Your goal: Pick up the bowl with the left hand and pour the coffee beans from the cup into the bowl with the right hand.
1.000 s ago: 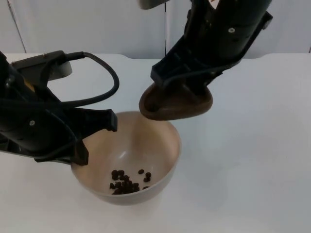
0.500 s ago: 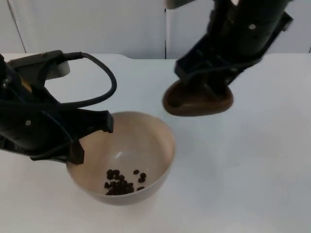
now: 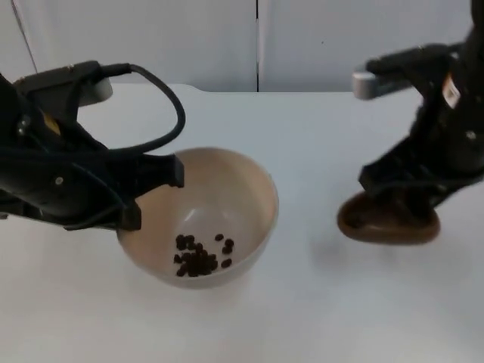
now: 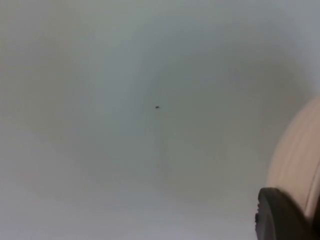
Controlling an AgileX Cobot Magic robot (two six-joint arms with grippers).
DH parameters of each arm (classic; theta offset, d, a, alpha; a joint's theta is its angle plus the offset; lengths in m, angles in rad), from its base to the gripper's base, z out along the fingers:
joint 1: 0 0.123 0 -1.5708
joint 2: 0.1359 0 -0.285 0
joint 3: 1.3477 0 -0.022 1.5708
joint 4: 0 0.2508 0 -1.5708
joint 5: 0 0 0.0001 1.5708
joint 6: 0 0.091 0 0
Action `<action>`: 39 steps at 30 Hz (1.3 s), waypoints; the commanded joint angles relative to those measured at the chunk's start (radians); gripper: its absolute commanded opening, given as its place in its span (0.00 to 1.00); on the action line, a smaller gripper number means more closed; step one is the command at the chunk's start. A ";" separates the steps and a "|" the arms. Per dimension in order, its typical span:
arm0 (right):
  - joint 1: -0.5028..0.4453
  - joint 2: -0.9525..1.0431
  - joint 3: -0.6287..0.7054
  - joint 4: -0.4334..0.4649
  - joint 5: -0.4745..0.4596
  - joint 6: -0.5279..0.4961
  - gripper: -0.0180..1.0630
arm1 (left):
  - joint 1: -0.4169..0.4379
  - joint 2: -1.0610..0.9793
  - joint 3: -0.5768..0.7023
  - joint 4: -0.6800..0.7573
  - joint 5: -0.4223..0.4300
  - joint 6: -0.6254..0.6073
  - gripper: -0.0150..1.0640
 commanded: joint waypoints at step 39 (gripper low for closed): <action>-0.123 -0.010 0.259 -0.203 -0.317 0.285 0.02 | 0.002 0.177 -0.004 0.005 -0.094 -0.011 0.01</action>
